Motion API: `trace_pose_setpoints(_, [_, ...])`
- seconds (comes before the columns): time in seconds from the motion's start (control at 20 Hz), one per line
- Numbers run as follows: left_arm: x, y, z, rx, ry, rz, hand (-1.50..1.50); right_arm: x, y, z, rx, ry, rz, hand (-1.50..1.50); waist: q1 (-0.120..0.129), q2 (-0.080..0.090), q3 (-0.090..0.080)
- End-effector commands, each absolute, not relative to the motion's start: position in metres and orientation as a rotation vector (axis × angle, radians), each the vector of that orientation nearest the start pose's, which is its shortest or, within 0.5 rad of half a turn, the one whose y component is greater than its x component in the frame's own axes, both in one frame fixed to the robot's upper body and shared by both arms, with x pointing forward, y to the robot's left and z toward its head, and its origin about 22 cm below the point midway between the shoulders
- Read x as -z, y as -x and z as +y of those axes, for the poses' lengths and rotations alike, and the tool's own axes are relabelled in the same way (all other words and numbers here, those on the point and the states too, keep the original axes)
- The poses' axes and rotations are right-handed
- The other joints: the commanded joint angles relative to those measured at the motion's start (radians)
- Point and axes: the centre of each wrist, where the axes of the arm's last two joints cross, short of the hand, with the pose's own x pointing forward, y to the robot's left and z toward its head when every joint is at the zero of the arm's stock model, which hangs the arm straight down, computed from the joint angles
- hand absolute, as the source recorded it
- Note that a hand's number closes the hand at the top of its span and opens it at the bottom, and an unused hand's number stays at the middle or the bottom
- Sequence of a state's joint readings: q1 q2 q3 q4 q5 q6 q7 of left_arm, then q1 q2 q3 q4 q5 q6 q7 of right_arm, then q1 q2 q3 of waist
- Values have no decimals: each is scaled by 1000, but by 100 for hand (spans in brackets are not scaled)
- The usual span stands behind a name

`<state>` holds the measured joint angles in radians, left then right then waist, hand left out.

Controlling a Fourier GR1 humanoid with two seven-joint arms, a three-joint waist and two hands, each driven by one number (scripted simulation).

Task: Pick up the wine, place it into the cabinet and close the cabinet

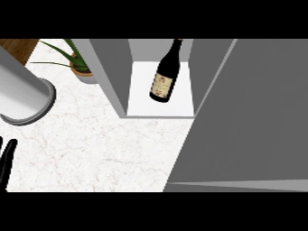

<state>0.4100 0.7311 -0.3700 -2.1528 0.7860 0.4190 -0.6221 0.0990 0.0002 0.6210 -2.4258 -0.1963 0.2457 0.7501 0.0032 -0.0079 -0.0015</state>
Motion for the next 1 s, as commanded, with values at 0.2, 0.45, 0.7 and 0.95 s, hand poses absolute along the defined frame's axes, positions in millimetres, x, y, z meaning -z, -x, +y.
trace_pose_setpoints(0.2, [-75, -131, 297, -189, 131, -1948, -150, -194, -79, -111, -688, -821, -1591, 150, -7, -2, -1])
trace_pose_setpoints(0.45, [-96, -125, 306, -179, 172, -1973, -150, -192, -83, -97, -652, -756, -1653, 150, 5, -5, -1])
trace_pose_setpoints(0.7, [-99, -137, 329, -182, 163, -1968, -150, -190, -87, -76, -675, -719, -1687, 150, 8, -2, -2])
trace_pose_setpoints(0.95, [-92, -146, 320, -193, 233, -1927, -150, -199, -111, -64, -634, -646, -1762, 150, 13, 8, -3])
